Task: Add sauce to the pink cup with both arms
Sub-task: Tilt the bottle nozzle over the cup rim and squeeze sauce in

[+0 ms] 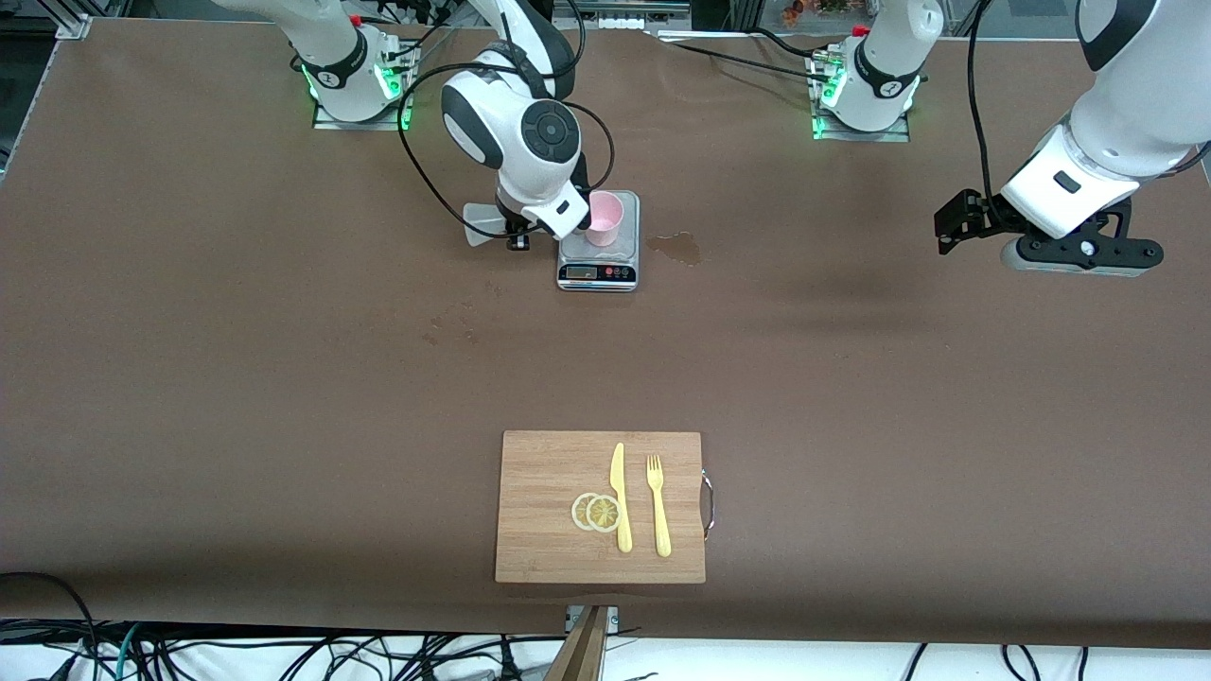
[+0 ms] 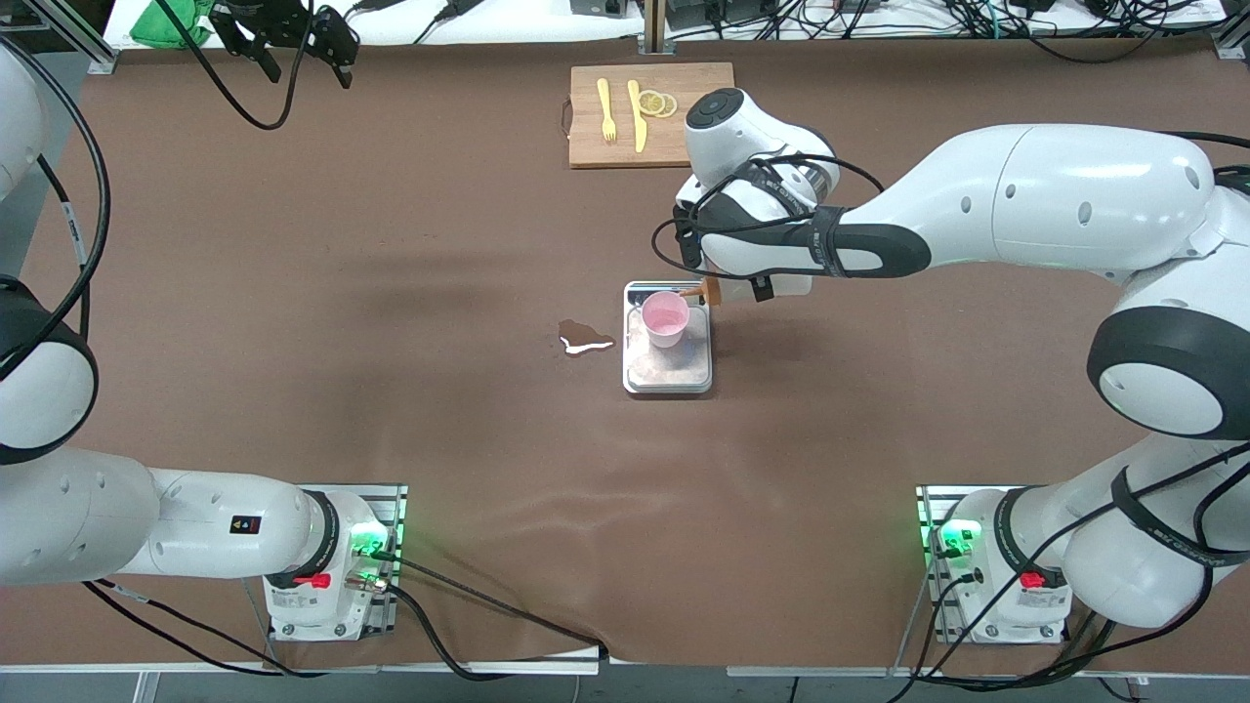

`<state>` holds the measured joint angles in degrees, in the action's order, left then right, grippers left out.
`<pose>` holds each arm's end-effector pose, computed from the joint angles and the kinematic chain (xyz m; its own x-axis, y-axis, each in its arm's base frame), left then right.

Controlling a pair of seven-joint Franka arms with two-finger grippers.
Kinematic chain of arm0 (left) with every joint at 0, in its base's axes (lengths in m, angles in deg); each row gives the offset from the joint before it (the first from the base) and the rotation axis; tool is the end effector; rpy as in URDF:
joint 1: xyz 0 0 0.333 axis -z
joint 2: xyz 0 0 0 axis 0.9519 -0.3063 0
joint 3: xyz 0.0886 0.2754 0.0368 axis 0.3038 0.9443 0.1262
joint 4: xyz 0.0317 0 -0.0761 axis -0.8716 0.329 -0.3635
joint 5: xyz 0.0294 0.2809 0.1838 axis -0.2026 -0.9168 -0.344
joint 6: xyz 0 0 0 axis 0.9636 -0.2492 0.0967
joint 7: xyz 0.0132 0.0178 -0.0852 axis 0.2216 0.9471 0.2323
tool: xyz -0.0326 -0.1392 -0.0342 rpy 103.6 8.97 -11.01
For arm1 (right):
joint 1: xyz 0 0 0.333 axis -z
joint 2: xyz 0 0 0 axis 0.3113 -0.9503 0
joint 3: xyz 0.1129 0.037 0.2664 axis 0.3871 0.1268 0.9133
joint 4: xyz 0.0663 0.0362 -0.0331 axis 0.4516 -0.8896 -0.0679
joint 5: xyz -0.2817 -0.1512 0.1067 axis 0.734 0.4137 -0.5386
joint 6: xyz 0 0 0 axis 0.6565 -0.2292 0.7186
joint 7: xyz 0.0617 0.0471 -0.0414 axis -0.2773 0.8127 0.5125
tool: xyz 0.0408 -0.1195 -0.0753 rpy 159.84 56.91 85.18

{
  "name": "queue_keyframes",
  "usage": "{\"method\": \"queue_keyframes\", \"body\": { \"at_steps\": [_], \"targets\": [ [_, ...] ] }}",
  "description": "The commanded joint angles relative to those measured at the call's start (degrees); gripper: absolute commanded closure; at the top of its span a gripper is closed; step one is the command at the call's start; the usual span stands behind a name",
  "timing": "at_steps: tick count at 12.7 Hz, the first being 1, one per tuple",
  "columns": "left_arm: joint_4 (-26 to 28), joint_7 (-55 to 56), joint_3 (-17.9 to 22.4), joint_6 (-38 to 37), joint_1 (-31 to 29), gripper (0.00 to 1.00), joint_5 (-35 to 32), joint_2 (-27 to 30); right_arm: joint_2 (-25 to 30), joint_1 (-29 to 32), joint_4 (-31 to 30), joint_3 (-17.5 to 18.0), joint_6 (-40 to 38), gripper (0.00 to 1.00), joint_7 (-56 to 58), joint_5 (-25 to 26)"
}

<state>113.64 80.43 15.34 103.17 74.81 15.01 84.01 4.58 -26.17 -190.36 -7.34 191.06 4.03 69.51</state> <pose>0.4889 -0.0716 0.5097 0.9974 -0.0635 -0.0326 -0.0647 -0.9972 -0.0375 0.3638 0.3659 0.2729 -0.1600 0.9474 -0.2772 0.9741 0.1060 -0.1999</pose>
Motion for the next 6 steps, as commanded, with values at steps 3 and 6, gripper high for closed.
{"method": "queue_keyframes", "body": {
  "at_steps": [3, 6],
  "targets": [
    [-1.8, -0.6, 0.2, -1.4, 0.3, 0.00, 1.0, -0.6, -0.4, -0.8, 3.5, 1.1, -4.2, 0.72, -1.5, 2.7],
    [-1.8, -0.6, 0.2, -1.4, 0.3, 0.00, 1.0, -0.6, -1.3, -1.6, 5.1, 1.2, -6.0, 0.72, -3.6, 4.5]
  ]
}}
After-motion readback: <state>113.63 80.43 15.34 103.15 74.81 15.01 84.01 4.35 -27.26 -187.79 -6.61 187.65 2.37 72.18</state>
